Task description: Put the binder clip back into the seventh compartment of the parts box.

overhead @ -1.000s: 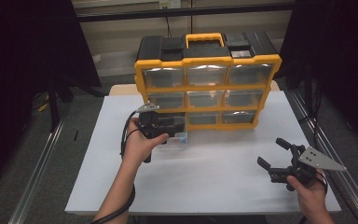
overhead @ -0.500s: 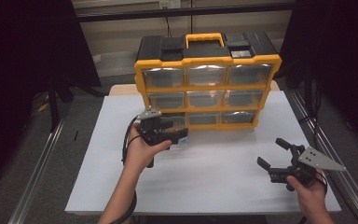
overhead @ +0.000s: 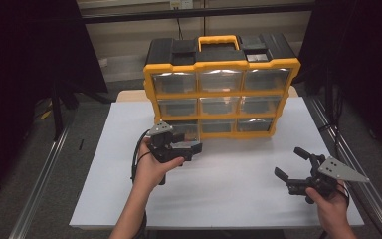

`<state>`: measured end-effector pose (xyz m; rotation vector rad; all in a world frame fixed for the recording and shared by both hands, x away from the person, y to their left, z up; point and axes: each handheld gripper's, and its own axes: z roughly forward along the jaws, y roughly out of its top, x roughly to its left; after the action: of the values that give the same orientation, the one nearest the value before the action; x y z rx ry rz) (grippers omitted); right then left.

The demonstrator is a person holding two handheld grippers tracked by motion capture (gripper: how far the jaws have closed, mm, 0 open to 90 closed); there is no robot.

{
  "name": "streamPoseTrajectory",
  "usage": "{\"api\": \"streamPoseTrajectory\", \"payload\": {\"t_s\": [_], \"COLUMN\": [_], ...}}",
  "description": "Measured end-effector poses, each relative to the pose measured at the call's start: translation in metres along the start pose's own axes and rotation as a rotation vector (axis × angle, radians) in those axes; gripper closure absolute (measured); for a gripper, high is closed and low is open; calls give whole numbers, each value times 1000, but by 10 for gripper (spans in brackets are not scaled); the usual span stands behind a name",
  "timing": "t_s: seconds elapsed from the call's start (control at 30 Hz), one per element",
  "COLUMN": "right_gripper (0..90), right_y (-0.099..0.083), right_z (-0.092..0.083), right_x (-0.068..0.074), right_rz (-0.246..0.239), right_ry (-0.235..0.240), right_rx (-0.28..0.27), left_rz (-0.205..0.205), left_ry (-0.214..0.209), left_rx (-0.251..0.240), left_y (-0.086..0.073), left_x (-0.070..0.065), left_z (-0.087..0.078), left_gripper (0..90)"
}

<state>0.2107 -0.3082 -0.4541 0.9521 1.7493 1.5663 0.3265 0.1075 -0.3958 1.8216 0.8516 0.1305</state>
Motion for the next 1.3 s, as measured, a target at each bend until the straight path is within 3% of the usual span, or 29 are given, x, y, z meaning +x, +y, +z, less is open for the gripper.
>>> {"api": "streamPoseTrajectory", "payload": {"t_s": [0.3,0.57,1.3], "right_gripper": [23,24,26], "right_y": [0,0,1], "right_z": [0,0,0], "right_x": [0,0,0], "right_rz": [0,-4,-4], "right_ry": [3,3,4], "right_rx": [1,-1,-8], "left_rz": [1,-9,16], "left_ry": [-1,2,8], "left_rx": [-8,-9,17], "left_y": [-4,-8,-17], "left_x": [-4,-5,-7], "left_z": [-2,-3,-2], "left_gripper": [187,248,527]}}
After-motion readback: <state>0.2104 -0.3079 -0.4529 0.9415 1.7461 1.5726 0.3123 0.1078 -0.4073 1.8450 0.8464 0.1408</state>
